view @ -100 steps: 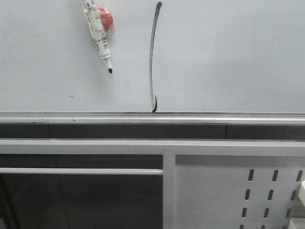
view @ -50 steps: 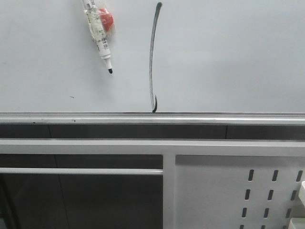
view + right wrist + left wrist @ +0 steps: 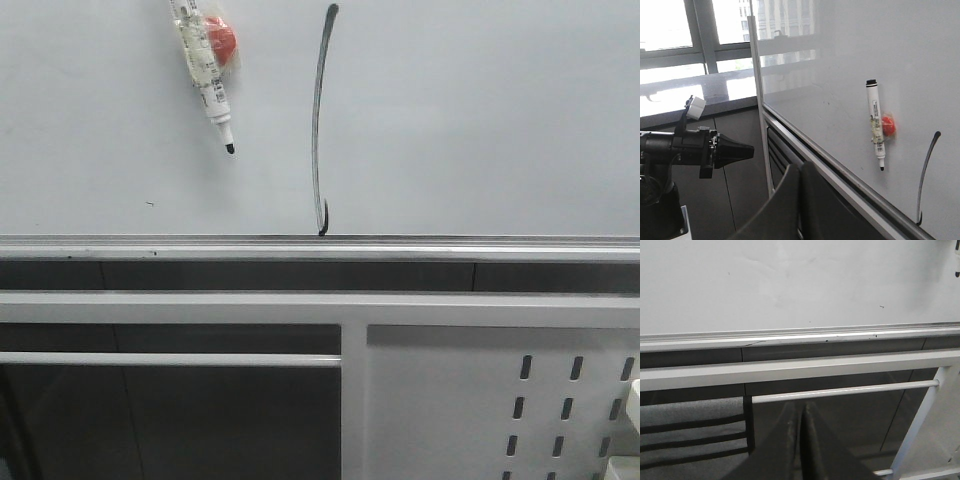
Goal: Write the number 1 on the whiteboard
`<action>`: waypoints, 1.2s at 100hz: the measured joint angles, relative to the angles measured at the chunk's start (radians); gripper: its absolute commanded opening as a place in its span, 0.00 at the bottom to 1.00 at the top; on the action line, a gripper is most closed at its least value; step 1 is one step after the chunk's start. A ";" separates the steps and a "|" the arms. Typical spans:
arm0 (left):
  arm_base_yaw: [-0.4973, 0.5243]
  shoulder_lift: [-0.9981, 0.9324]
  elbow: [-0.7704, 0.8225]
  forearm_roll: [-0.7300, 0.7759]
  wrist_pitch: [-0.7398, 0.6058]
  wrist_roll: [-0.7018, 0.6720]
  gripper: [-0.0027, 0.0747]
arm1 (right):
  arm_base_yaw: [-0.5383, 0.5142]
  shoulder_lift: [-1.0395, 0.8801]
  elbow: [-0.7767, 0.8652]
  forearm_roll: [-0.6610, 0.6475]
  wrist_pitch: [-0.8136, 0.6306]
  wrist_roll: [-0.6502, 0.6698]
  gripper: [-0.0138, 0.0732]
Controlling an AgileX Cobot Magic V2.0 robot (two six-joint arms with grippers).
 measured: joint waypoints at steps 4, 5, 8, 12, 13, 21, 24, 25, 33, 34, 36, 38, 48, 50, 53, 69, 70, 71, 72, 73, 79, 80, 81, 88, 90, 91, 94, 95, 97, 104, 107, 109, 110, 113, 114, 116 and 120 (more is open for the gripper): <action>0.000 0.000 0.000 0.000 0.000 0.000 0.01 | 0.000 0.000 0.000 0.000 0.000 0.000 0.09; 0.000 0.000 0.000 0.000 0.000 0.000 0.01 | 0.000 0.000 0.000 0.000 0.000 0.000 0.09; 0.000 0.000 0.000 0.000 0.000 -0.005 0.01 | 0.000 0.000 0.000 0.000 0.000 0.000 0.09; 0.000 0.000 0.000 0.000 0.000 -0.005 0.01 | 0.000 0.000 0.000 0.000 0.000 0.000 0.09; 0.000 0.000 0.000 0.000 0.000 -0.005 0.01 | 0.000 0.000 0.000 0.000 0.000 0.000 0.09; 0.000 0.000 0.000 0.000 0.000 -0.005 0.01 | 0.000 0.000 0.000 0.000 0.000 0.000 0.09; 0.000 0.000 0.000 0.000 0.000 -0.005 0.01 | 0.000 0.000 0.000 0.000 0.000 0.000 0.09; 0.000 0.000 0.000 0.000 0.000 -0.005 0.01 | 0.000 0.000 0.000 0.000 0.000 0.000 0.09; 0.000 0.000 0.000 0.000 0.000 -0.005 0.01 | 0.000 0.000 0.000 0.000 0.000 0.000 0.09; 0.000 0.000 0.000 0.000 0.000 -0.005 0.01 | 0.000 0.000 0.000 0.000 0.000 0.000 0.09; 0.000 0.000 0.000 0.000 0.000 -0.005 0.01 | 0.000 0.000 0.000 0.000 0.000 0.000 0.09; 0.000 0.000 0.000 0.000 0.000 -0.005 0.01 | 0.000 0.000 0.000 0.000 0.000 0.000 0.09; 0.000 0.000 0.000 0.000 0.000 -0.005 0.01 | 0.000 0.000 0.000 0.000 0.000 0.000 0.09; 0.000 0.000 0.000 0.000 0.000 -0.005 0.01 | 0.000 0.000 0.000 0.000 0.000 0.000 0.09; 0.000 0.000 0.000 0.000 0.000 -0.005 0.01 | 0.000 0.000 0.004 0.000 -0.006 0.000 0.09; 0.000 0.000 0.000 0.000 0.000 -0.005 0.01 | 0.000 0.000 0.070 -0.097 -0.139 0.046 0.09; 0.000 0.000 0.000 0.000 0.000 -0.005 0.01 | -0.002 0.000 0.074 -0.111 -0.153 0.058 0.09; 0.000 0.000 0.000 0.000 0.000 -0.005 0.01 | -0.002 0.000 0.084 -0.145 -0.161 0.089 0.09; 0.000 0.000 0.000 0.000 0.000 -0.005 0.01 | -0.002 0.000 0.089 -0.165 -0.177 0.108 0.09; 0.000 0.000 0.000 0.000 0.000 -0.005 0.01 | -0.005 0.000 0.100 -0.207 -0.185 0.150 0.09; 0.000 0.000 0.000 0.000 0.000 -0.005 0.01 | -0.019 0.000 0.151 -0.396 -0.264 0.357 0.09; 0.000 0.000 0.000 0.000 0.000 -0.005 0.01 | -0.026 0.000 0.165 -0.442 -0.272 0.412 0.09; 0.000 0.000 0.000 0.000 0.000 -0.005 0.01 | -0.030 0.000 0.172 -0.465 -0.288 0.439 0.09; 0.000 0.000 0.000 0.000 0.000 -0.005 0.01 | -0.094 0.000 0.241 -0.673 -0.348 0.683 0.09; 0.000 0.000 0.000 0.000 0.000 -0.005 0.01 | -0.121 0.000 0.260 -0.729 -0.354 0.745 0.09; 0.000 0.000 0.000 0.000 0.000 -0.005 0.01 | -0.130 0.000 0.266 -0.747 -0.357 0.765 0.09; 0.000 0.000 0.000 0.000 0.000 -0.005 0.01 | -0.180 0.000 0.293 -0.829 -0.359 0.856 0.09; 0.000 0.000 0.000 0.000 0.000 -0.005 0.01 | -0.191 0.000 0.299 -0.845 -0.359 0.873 0.09; 0.000 0.000 0.000 0.000 0.000 -0.005 0.01 | -0.222 0.000 0.314 -0.889 -0.359 0.922 0.09; 0.000 0.000 0.000 0.000 0.000 -0.005 0.01 | -0.333 0.000 0.359 -1.013 -0.342 1.048 0.09; 0.000 0.000 0.000 0.000 0.000 -0.005 0.01 | -0.377 -0.004 0.374 -1.053 -0.327 1.080 0.09; 0.000 0.000 0.000 0.000 0.000 -0.005 0.01 | -0.409 -0.008 0.382 -1.079 -0.317 1.096 0.09; 0.000 0.000 0.000 0.000 0.001 -0.005 0.01 | -0.419 -0.009 0.385 -1.095 -0.315 1.106 0.09; 0.000 0.000 0.000 0.000 0.001 -0.005 0.01 | -0.468 -0.017 0.396 -1.124 -0.300 1.120 0.09; 0.000 0.000 0.000 0.000 0.001 -0.005 0.01 | -0.478 -0.022 0.396 -1.130 -0.292 1.122 0.09; 0.000 0.000 0.000 0.000 0.001 -0.005 0.01 | -0.504 -0.031 0.403 -1.144 -0.278 1.131 0.09; 0.000 0.000 0.000 0.000 0.001 -0.005 0.01 | -0.550 -0.050 0.412 -1.171 -0.255 1.137 0.09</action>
